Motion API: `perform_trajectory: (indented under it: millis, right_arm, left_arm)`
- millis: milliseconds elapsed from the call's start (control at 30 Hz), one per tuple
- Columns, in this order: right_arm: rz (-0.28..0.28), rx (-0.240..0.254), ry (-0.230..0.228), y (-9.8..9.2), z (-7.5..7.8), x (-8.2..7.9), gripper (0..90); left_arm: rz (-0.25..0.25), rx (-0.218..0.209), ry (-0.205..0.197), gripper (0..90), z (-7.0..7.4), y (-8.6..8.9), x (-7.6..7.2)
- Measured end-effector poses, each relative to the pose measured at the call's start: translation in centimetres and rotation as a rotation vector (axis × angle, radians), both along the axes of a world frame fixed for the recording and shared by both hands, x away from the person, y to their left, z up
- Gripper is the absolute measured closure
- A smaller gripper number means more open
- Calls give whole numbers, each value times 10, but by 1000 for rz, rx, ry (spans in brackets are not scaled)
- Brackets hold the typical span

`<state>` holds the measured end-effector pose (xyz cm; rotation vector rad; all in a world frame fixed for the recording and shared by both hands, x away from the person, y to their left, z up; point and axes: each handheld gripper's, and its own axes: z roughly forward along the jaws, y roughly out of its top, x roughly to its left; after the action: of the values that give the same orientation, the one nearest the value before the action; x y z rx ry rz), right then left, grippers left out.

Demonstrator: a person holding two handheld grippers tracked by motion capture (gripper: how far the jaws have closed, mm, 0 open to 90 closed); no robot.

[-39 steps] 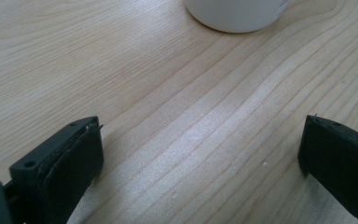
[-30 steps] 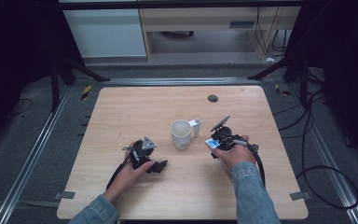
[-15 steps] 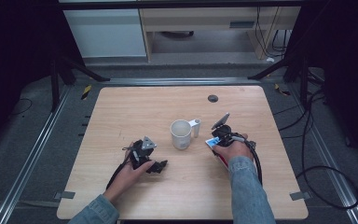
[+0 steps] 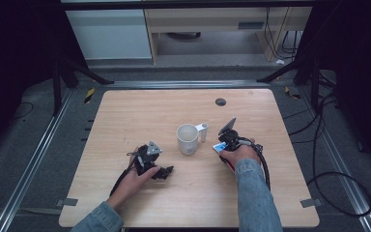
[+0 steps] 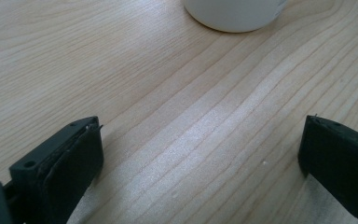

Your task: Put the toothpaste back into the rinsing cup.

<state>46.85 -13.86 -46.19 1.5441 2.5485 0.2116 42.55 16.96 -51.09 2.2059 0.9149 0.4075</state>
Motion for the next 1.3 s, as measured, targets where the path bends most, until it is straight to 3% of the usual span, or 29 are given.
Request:
perform_trajectory:
  millis: [567,1067,1300]
  right_arm:
    - [13,4,8,-1,-3,2,497]
    - [20,-25,10,3,-4,2,538]
    - [31,-38,12,4,-2,1,613]
  left_arm:
    - [-2,-1,1,0,0,0,0]
    - [-2,-1,0,0,0,0,0]
    - [-2,-1,0,0,0,0,0]
